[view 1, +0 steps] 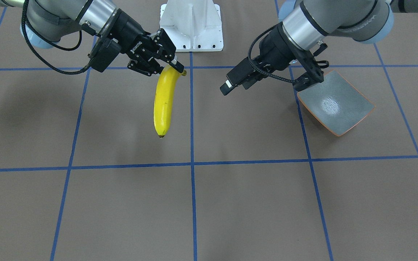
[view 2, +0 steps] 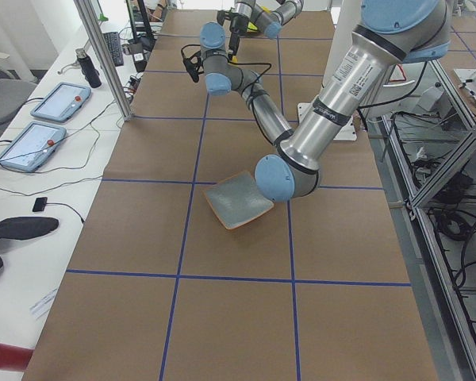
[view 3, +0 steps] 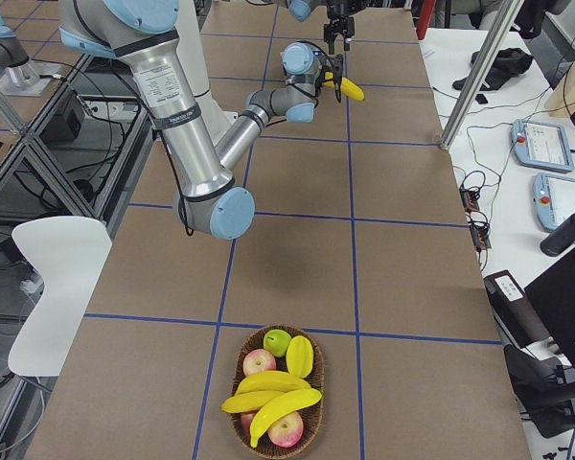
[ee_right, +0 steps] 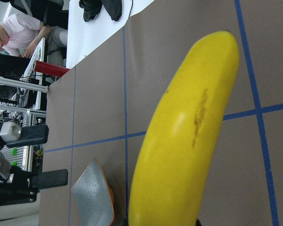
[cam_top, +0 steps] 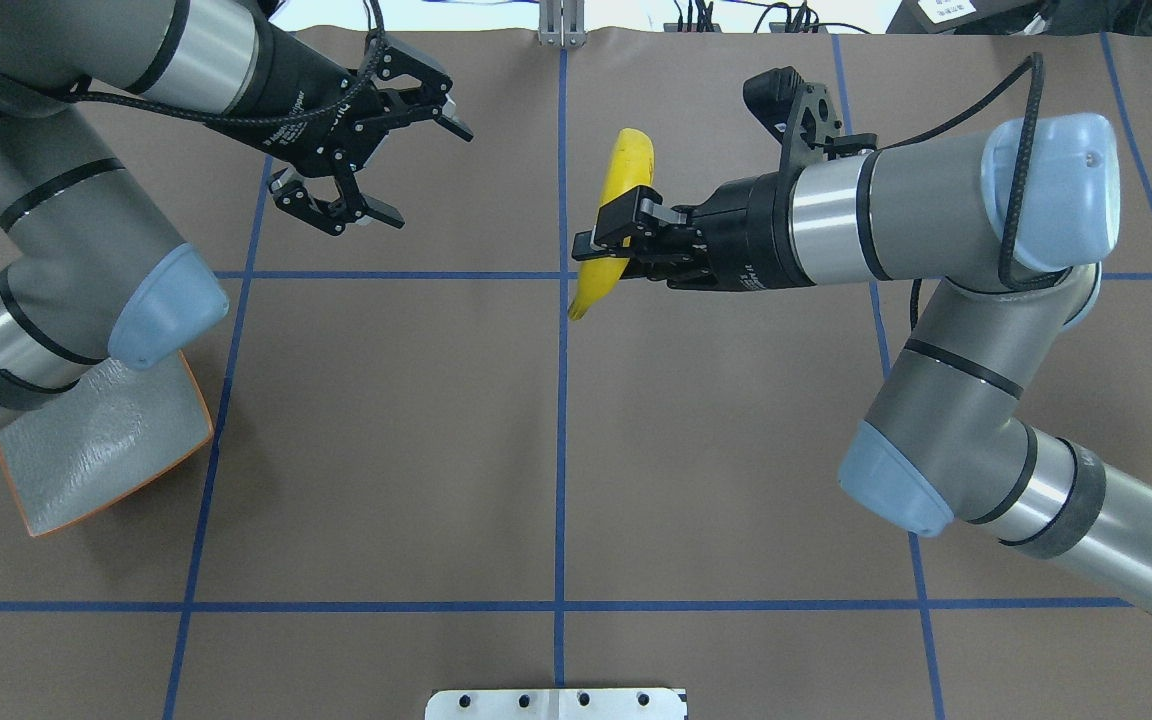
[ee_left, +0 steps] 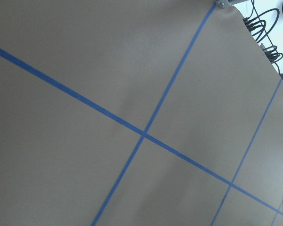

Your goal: Transfer all bananas from basket to plate

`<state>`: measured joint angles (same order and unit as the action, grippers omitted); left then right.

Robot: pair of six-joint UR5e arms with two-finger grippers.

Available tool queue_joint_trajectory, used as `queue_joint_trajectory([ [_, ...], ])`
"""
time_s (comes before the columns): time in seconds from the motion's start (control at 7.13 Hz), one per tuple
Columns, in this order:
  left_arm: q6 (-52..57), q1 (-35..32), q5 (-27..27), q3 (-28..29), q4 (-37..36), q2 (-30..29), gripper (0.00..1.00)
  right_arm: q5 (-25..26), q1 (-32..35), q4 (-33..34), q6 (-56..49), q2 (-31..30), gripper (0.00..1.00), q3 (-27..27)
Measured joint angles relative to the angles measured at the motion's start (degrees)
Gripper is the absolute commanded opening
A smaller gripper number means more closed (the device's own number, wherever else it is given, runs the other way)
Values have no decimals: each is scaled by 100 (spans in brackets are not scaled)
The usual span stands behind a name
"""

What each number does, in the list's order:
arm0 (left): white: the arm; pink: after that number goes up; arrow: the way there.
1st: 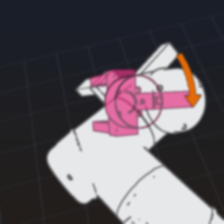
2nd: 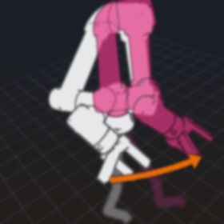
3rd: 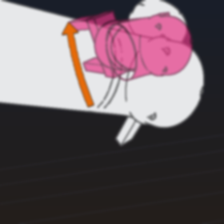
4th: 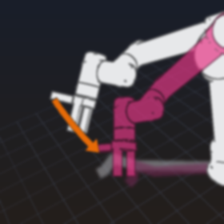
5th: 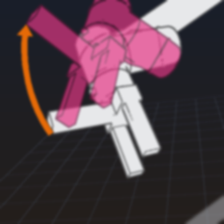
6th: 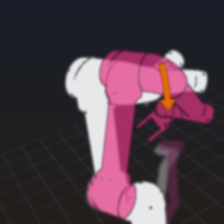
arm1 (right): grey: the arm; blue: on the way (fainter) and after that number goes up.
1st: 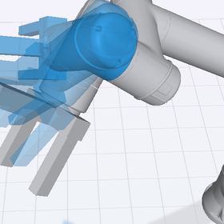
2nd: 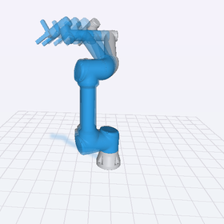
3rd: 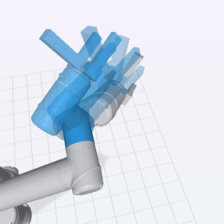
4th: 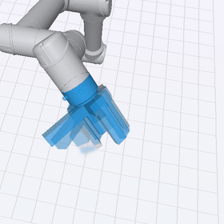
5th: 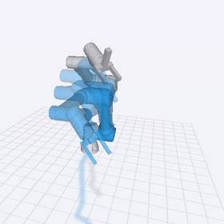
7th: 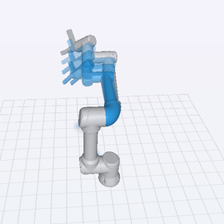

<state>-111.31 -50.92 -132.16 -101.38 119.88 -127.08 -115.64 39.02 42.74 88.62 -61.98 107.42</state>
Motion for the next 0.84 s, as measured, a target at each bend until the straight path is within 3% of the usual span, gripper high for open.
queue_joint_trajectory([
  [0.42, -40, 19, 5, 446, 525, -193, 99, -680, -6, 11, -1221, 21, 0, -128],
  [0.84, -358, 42, 6, 586, 1057, -248, 99, -883, -1, -233, -1201, 139, 0, -148],
])
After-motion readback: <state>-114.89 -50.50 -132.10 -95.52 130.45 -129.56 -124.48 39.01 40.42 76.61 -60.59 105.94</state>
